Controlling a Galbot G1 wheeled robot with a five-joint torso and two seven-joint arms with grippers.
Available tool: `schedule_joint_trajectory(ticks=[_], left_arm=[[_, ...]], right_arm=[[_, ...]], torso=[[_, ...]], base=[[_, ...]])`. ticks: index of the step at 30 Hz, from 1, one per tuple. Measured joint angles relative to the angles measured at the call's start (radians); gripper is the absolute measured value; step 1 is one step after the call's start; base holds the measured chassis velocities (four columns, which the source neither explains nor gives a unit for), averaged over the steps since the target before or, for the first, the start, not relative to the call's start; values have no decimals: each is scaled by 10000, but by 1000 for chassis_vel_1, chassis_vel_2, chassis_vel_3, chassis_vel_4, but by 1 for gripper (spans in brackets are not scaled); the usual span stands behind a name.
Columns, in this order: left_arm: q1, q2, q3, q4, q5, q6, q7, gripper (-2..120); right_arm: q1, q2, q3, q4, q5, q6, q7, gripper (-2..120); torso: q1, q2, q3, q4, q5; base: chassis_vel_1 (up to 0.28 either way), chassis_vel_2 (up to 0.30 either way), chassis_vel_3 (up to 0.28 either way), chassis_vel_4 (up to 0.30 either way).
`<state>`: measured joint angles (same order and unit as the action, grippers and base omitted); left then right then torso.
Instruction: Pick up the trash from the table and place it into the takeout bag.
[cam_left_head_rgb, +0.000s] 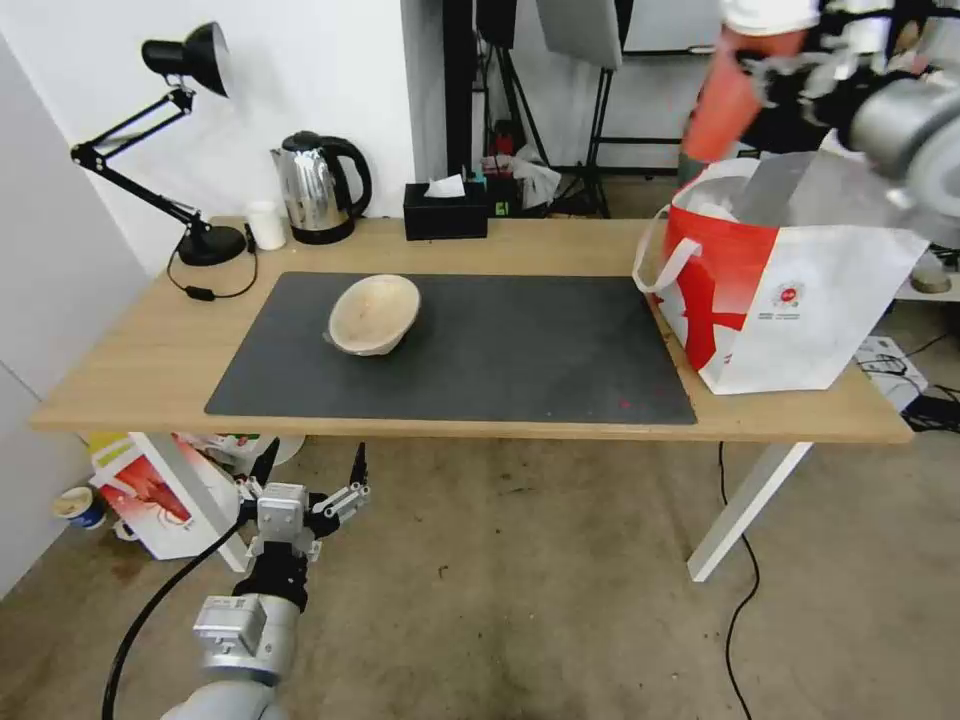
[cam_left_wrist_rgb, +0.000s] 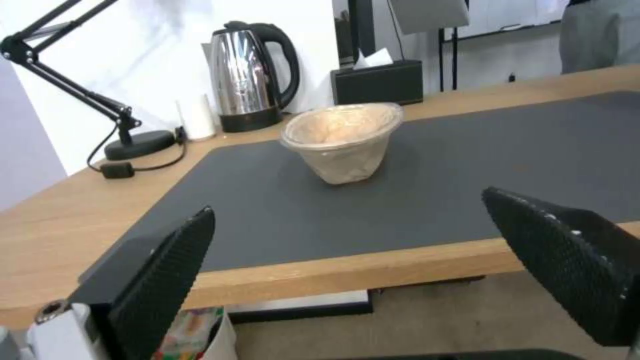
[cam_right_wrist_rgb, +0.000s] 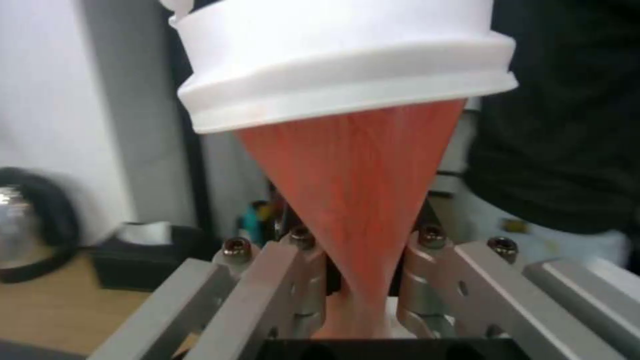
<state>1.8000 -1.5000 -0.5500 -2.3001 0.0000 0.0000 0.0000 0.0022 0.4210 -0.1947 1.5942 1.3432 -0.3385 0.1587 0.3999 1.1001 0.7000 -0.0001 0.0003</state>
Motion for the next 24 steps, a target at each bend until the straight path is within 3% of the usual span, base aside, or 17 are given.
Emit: schedule_joint_trajectory(ticks=[9, 24], left_arm=[[0, 0, 0, 0, 0, 0, 0, 100], [0, 0, 0, 0, 0, 0, 0, 100]], right_arm=[[-954, 46, 778, -1239, -935, 14, -524, 7], [-1100, 678, 701, -2427, -1834, 97, -768, 7]], torso=[[0, 0, 0, 0, -3], [1, -1, 1, 2, -2]], base=[[0, 0, 0, 0], [0, 0, 0, 0]])
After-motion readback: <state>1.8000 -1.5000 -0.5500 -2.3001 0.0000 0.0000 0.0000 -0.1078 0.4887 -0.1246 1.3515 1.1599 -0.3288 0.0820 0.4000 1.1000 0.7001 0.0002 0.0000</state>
